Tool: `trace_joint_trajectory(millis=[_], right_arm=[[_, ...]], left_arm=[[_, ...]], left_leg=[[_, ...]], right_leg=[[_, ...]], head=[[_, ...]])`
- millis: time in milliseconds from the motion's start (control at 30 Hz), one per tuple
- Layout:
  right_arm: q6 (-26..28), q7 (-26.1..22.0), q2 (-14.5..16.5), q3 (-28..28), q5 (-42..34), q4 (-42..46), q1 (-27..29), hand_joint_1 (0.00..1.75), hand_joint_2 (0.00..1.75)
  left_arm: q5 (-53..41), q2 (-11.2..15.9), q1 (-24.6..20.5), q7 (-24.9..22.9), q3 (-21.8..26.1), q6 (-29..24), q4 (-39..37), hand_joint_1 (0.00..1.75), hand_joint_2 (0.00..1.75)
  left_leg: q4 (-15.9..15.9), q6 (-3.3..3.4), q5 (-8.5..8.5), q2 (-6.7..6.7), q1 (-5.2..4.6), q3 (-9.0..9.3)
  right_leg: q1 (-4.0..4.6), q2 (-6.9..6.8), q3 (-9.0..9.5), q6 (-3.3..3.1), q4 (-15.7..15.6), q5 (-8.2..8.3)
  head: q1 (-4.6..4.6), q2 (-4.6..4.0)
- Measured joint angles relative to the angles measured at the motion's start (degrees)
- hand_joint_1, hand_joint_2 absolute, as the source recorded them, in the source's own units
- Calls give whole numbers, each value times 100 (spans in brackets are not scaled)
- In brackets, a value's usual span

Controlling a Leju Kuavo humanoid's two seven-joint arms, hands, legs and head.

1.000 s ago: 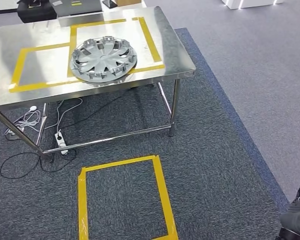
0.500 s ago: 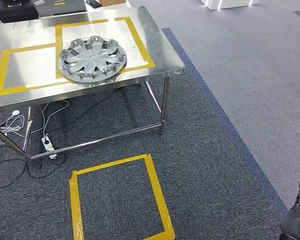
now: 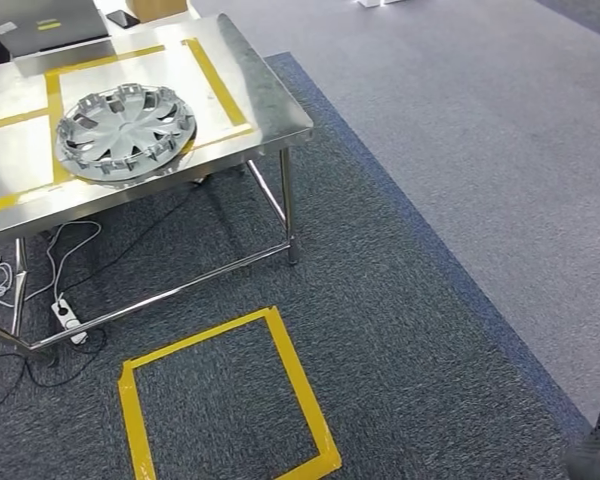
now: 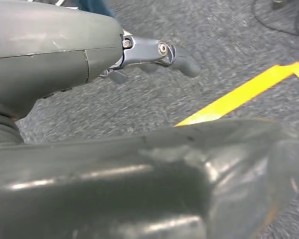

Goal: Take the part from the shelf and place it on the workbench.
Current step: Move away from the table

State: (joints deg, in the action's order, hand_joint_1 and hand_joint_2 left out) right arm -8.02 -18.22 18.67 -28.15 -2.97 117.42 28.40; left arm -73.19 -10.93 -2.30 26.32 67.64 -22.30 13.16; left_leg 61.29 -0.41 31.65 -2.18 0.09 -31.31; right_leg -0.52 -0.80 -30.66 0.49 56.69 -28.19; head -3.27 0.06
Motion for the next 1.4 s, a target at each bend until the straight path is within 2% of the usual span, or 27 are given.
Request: trace_joint_trajectory(millis=[67, 100, 133, 167, 200, 267, 333, 400, 467, 500, 567, 633, 667, 700, 767, 833, 900, 967, 1000, 1067, 1133, 1167, 1200, 1267, 1300, 1367, 1400], right_arm=[[-1, -2, 9, -4, -16, -5, 9, 0, 0], [-1, -1, 12, -5, -25, -11, 20, 0, 0], [-1, 1, 13, -7, -33, -17, 34, 0, 0], [1, 4, 13, -9, -41, -22, 49, 0, 0], [3, 6, 13, -10, -46, -24, 61, 0, 0], [14, 9, 14, -11, -56, -25, 70, 0, 0], [23, 17, 15, -13, -60, -26, 75, 0, 0], [32, 29, 15, -14, -51, -25, 97, 0, 0], [40, 33, 15, -13, -43, -22, 124, 0, 0], [44, 34, 15, -11, -42, -20, 125, 0, 0], [55, 39, 15, -5, -43, -22, 120, 0, 0], [68, 46, 15, -2, -44, -26, 125, 0, 0], [71, 48, 15, -2, -44, -26, 128, 0, 0], [74, 49, 15, -3, -44, -27, 132, 0, 0], [74, 51, 15, -2, -44, -27, 131, 0, 0], [74, 50, 15, -1, -44, -26, 124, 0, 0], [80, 49, 15, -2, -44, -25, 133, 0, 0], [85, 50, 15, -3, -43, -25, 144, 0, 0], [85, 50, 15, -2, -43, -23, 144, 0, 0], [84, 50, 16, 3, -43, -22, 138, 0, 0], [82, 50, 16, 8, -42, -23, 136, 0, 0], [82, 50, 15, 8, -42, -24, 136, 0, 0], [82, 50, 16, 8, -42, -25, 136, 0, 0], [82, 50, 17, 9, -42, -24, 135, 0, 0], [82, 50, 17, 10, -42, -24, 132, 0, 0], [81, 51, 18, 14, -41, -25, 130, 0, 0], [81, 52, 18, 16, -41, -24, 136, 0, 0]], left_arm=[[21, 9, 16, 50, 4, 2, 0, 0, 0], [23, 11, 25, 73, 6, 6, 0, 0, 0], [23, 13, 31, 92, 7, 11, 0, 0, 0], [21, 13, 35, 106, 7, 16, 0, 0, 0], [19, 14, 36, 114, 7, 20, 0, 0, 0], [15, 20, 39, 116, 7, 22, 0, 0, 0], [11, 28, 38, 114, 6, 19, 0, 0, 0], [2, 24, 33, 108, 5, 15, 0, 0, 0], [-13, 11, 28, 103, 6, 11, 0, 0, 0], [-18, 5, 28, 103, 6, 9, 0, 0, 0], [-30, 3, 37, 103, 7, 6, 0, 0, 0], [-37, 1, 49, 103, 7, 6, 0, 0, 0], [-38, 1, 50, 103, 7, 6, 0, 0, 0], [-38, -1, 47, 103, 7, 6, 0, 0, 0], [-39, -3, 37, 103, 7, 7, 0, 0, 0], [-41, -3, 32, 103, 7, 8, 0, 0, 0], [-47, -3, 30, 104, 7, 10, 0, 0, 0], [-56, -5, 23, 109, 7, 13, 0, 0, 0], [-59, -6, 23, 111, 6, 14, 0, 0, 0], [-66, -7, 30, 114, 5, 14, 0, 0, 0], [-72, -10, 44, 114, 5, 16, 0, 0, 0], [-74, -13, 48, 114, 5, 18, 0, 0, 0], [-74, -14, 50, 114, 5, 19, 0, 0, 0], [-75, -14, 49, 114, 5, 19, 0, 0, 0], [-78, -13, 50, 114, 5, 19, 0, 0, 0], [-82, -11, 46, 116, 5, 22, 0, 0, 0], [-84, -13, 41, 118, 5, 23, 0, 0, 0]], left_leg=[[741, -21, 390, 131, 10, -303], [1071, -21, 512, 141, 12, -445], [1237, -15, 523, 143, 12, -519], [1185, -2, 417, 147, 12, -497], [916, 19, 216, 170, 12, -380], [143, 81, -186, 348, 15, -50], [-306, 116, -306, 504, 14, 131], [-372, 135, -292, 470, 11, 146], [-419, 192, -329, 373, 28, 151], [-445, 221, -346, 318, 40, 154], [-455, 251, -350, 204, 34, 146], [-453, 256, -345, 77, 28, 134], [-453, 253, -343, 17, 28, 133], [-453, 247, -338, -38, 28, 138], [-450, 216, -319, -131, 17, 169], [-434, 167, -297, -201, -12, 197], [-423, 117, -290, -270, -24, 210], [-343, 51, -203, -218, -3, 190], [-174, 20, -70, -128, 8, 130], [513, -12, 325, 75, 19, -145], [1187, -10, 563, 133, 22, -439], [1262, 0, 513, 138, 21, -482], [1117, 15, 354, 149, 21, -431], [387, 64, -101, 292, 24, -142], [34, 85, -247, 394, 30, -4], [-293, 107, -304, 527, 29, 110], [-326, 112, -292, 505, 23, 112]], right_leg=[[2, 93, -16, -31, 3, 15], [5, 146, -21, -36, 5, 18], [9, 201, -22, -38, 7, 19], [12, 258, -18, -38, 10, 20], [13, 317, -11, -37, 14, 19], [22, 427, -10, -26, 30, 17], [19, 526, -56, 22, 52, 29], [3, 607, -116, 94, 50, 56], [0, 479, -199, 154, 150, -21], [1, 361, -303, 179, 346, -146], [-11, 160, -637, 223, 1052, -512], [-22, 121, -897, 259, 1623, -701], [-25, 106, -877, 269, 1615, -638], [-27, 76, -738, 270, 1379, -483], [-17, -117, -269, 257, 555, -163], [5, -251, 8, 204, 60, -58], [23, -186, -9, 138, 19, -58], [11, -103, -11, 75, 7, -33], [-1, -62, 4, 43, -2, -16], [-10, 30, 14, 8, -6, 4], [-3, 144, 12, 1, -1, 8], [0, 207, 16, 1, 2, 8], [1, 273, 23, 2, 6, 8], [1, 399, 35, 11, 15, 3], [6, 462, 27, 24, 31, -3], [2, 560, -29, 80, 57, 4], [-5, 606, -56, 116, 62, 15]], head=[[10, 1], [9, 1], [10, 1], [9, 1], [10, 0], [9, 0], [6, 1], [6, 1], [-7, 1], [-20, 1], [-37, 1], [-36, 1], [-37, 1], [-38, 1], [-40, 0], [-33, 0], [-28, 1], [-27, 0], [-22, -1], [-13, -1], [-15, -1], [-14, 0], [-15, 0], [-15, -1], [-17, -1], [-19, -1], [-20, -1]])
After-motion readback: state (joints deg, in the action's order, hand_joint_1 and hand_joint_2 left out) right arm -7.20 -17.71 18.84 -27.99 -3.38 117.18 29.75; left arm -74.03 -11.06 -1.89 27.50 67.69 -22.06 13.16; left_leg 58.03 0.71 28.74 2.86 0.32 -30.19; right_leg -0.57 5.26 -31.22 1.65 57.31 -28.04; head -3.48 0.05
